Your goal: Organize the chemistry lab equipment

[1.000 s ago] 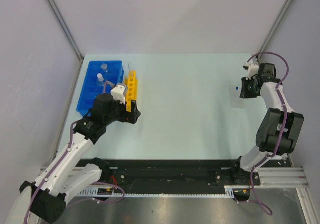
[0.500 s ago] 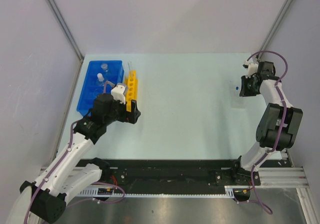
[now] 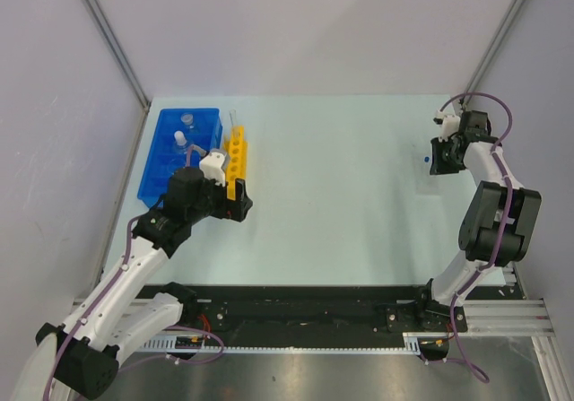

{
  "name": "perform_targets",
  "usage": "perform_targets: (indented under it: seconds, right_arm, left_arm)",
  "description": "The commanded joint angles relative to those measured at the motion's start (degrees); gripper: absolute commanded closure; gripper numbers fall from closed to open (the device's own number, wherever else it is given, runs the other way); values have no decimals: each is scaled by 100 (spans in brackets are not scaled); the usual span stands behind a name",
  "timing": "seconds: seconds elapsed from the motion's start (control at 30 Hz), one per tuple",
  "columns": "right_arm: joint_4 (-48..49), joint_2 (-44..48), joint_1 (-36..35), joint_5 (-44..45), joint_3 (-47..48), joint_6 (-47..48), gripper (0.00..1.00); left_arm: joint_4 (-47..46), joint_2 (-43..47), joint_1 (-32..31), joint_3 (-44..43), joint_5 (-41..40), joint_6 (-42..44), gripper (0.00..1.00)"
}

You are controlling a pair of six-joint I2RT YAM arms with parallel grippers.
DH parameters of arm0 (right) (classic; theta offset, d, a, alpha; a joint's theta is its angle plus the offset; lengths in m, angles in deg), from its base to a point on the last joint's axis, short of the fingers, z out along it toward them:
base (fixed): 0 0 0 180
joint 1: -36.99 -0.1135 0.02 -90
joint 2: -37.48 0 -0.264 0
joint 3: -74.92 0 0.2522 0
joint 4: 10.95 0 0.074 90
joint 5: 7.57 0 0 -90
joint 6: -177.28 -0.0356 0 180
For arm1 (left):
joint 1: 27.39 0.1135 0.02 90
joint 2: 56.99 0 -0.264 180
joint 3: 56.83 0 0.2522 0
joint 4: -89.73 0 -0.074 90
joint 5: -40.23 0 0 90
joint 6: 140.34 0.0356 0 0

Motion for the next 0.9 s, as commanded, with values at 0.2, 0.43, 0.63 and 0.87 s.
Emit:
perform_targets:
  seconds: [0.2, 0.43, 0.63, 0.87]
  right_arm:
    - [7, -286, -303, 245, 221, 36, 80]
    - [-80, -111, -356, 70, 247, 36, 62]
    - [-326, 345, -348, -281, 493, -131, 55]
    - [-458, 741, -339, -616, 581, -333, 53]
  left_arm:
    - [-96, 26, -5, -11, 32, 275, 0]
    - [-105, 17, -5, -11, 67, 275, 1]
    - [-105, -1, -14, -11, 128, 293, 0]
    - [-158, 43, -5, -3, 243, 293, 0]
